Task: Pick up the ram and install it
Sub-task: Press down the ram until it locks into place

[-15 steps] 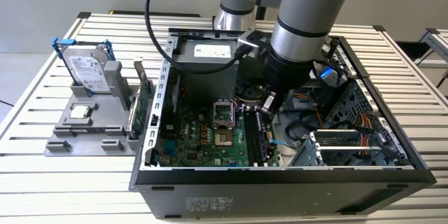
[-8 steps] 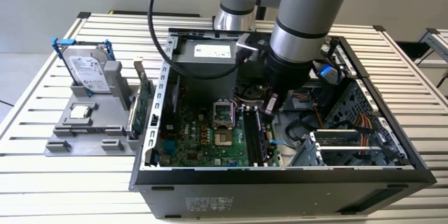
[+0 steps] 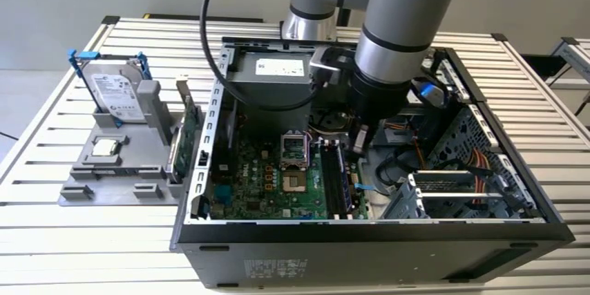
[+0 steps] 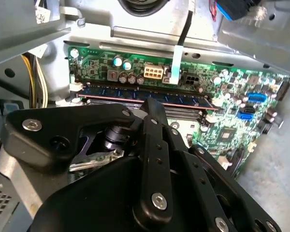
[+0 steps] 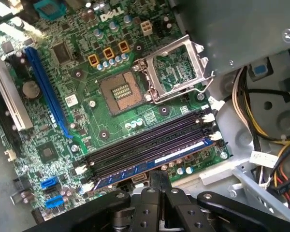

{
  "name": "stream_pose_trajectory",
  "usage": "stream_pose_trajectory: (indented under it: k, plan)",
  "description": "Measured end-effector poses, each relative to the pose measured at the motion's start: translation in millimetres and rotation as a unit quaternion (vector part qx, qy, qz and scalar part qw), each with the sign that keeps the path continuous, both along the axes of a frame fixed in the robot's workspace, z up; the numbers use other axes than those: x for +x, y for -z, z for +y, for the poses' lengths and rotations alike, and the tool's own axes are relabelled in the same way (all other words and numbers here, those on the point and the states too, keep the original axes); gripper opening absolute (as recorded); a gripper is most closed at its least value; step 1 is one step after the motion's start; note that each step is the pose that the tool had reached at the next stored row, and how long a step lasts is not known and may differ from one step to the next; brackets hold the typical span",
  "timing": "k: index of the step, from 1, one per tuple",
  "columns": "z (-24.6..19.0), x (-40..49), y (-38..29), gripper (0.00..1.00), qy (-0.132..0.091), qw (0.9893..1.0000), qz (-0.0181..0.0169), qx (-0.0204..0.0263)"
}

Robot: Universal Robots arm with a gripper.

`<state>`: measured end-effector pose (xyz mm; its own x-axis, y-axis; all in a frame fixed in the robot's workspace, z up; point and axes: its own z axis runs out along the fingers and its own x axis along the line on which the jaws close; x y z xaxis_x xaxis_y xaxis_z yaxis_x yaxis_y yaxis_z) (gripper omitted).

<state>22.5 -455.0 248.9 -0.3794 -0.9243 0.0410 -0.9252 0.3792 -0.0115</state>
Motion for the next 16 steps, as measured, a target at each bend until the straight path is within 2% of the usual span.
stream_pose_trajectory:
  k: [3, 7, 11, 16]
  plan:
    - [0.6, 0.0, 1.1, 0.00, -0.020, 0.9998, 0.0000, 0.0000]
    - [0.8, 0.0, 2.2, 0.00, -0.049, 0.9988, 0.0000, 0.0004]
    - [0.9, 0.0, 2.8, 0.00, -0.077, 0.9970, -0.0006, 0.0121]
    - [0.8, 0.0, 3.2, 0.00, -0.109, 0.9937, -0.0014, 0.0275]
